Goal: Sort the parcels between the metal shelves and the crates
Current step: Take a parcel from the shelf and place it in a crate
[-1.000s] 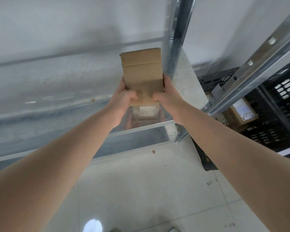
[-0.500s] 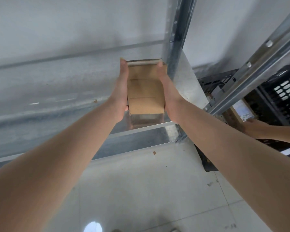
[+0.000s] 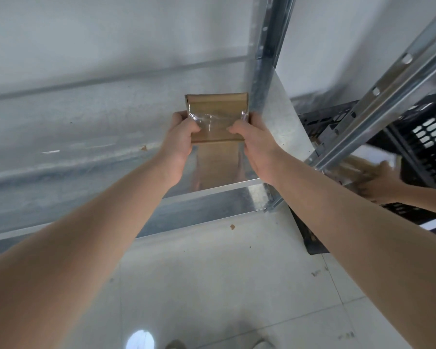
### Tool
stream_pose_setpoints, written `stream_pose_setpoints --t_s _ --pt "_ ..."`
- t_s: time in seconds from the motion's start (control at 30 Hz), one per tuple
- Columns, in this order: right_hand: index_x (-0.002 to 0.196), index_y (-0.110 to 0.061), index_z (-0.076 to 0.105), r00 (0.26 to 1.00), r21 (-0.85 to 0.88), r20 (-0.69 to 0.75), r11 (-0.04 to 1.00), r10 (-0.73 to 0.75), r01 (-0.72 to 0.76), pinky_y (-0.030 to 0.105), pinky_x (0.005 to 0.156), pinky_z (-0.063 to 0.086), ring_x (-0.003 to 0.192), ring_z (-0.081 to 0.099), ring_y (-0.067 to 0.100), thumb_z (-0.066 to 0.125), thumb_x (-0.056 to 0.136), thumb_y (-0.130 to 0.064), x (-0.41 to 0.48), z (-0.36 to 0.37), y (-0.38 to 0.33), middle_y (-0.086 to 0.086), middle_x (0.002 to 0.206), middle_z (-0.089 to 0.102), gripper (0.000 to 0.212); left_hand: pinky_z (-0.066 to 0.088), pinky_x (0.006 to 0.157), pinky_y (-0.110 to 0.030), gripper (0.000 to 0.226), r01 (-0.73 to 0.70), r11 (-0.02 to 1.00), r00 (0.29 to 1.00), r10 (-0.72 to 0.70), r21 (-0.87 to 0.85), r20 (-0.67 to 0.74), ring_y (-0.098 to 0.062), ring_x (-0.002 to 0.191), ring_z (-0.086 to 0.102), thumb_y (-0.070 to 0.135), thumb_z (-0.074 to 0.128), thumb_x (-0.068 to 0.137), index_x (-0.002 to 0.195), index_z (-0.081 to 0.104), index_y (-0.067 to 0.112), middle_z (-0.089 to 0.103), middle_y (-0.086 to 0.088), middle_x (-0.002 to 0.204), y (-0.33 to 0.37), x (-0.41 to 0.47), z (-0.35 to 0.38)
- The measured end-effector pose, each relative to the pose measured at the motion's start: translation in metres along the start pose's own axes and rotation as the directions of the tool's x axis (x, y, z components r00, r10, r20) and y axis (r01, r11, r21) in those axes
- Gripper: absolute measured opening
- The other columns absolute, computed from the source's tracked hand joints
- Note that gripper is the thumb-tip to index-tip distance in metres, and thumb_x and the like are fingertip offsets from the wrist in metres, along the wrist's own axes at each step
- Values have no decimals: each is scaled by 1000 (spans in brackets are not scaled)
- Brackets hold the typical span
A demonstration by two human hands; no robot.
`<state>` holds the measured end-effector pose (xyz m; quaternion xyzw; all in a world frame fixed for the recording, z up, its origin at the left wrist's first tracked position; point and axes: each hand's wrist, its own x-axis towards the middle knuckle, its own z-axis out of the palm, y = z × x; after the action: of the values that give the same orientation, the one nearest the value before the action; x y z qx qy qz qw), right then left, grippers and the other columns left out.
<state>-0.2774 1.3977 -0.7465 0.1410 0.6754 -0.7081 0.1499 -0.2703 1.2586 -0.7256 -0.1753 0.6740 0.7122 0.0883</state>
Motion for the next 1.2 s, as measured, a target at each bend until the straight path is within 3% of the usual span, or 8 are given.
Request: stream_pose_setpoints --t_s 0.17,0.4,0.53,0.7,0.87,1.0,1.13,1.2 --pt "127 -20 47 1000 -11 31 1000 3 -3 32 95 35 127 49 18 61 66 -35 -4 0 -2 3 135 56 65 40 78 -23 18 4 1000 1000 -4 -15 12 -6 77 52 23 51 73 91 50 22 57 7 84 -5 1 -1" --pt "119 -29 50 994 94 -60 991 96 -91 46 117 29 133 46 18 55 67 -87 -2 4 -15 -7 139 52 78 53 92 -28 49 46 999 997 -44 -21 67 -6 100 67 63 40 96 113 66 26 71 11 104 5 8 -5" --pt "106 -27 48 986 61 -120 992 118 -112 42 109 38 118 53 19 58 86 -69 -1 3 -15 -2 124 57 47 57 85 -28 46 53 999 997 -52 -12 62 -6 91 69 63 42 95 106 68 27 72 11 94 12 5 -4" --pt "99 -28 50 988 116 -119 990 100 -86 49 108 43 120 57 28 68 83 -46 -4 7 -12 5 126 59 30 54 78 -31 6 32 998 999 -33 -44 -15 -4 61 63 16 55 96 97 62 16 63 5 76 10 4 -7" --pt "98 -25 46 992 188 -107 981 68 -47 52 112 40 124 56 30 54 90 -6 -5 6 0 12 127 62 22 52 77 -31 57 -42 999 999 42 27 19 -10 72 64 10 55 60 116 57 3 66 -2 91 5 1 -11" --pt "104 -28 43 994 176 -89 983 62 -46 50 112 38 125 54 29 58 86 -13 -9 10 6 9 130 59 28 51 78 -28 49 -37 999 999 37 -38 0 -12 87 65 14 61 69 116 50 8 63 -2 104 -4 -6 -11" --pt "141 -24 34 998 158 -57 987 24 -15 47 113 38 126 55 23 67 90 -32 -13 18 8 6 136 56 60 54 96 -39 93 -68 998 998 68 -2 12 -19 109 67 39 80 60 140 45 9 62 -8 128 -11 -5 -17" --pt "140 -32 43 999 86 -45 996 3 1 46 111 41 124 56 22 72 81 -48 -15 23 9 2 138 52 68 57 91 -37 90 -91 996 996 90 26 7 -20 105 70 46 83 56 135 54 13 60 -13 131 -13 -7 -18"
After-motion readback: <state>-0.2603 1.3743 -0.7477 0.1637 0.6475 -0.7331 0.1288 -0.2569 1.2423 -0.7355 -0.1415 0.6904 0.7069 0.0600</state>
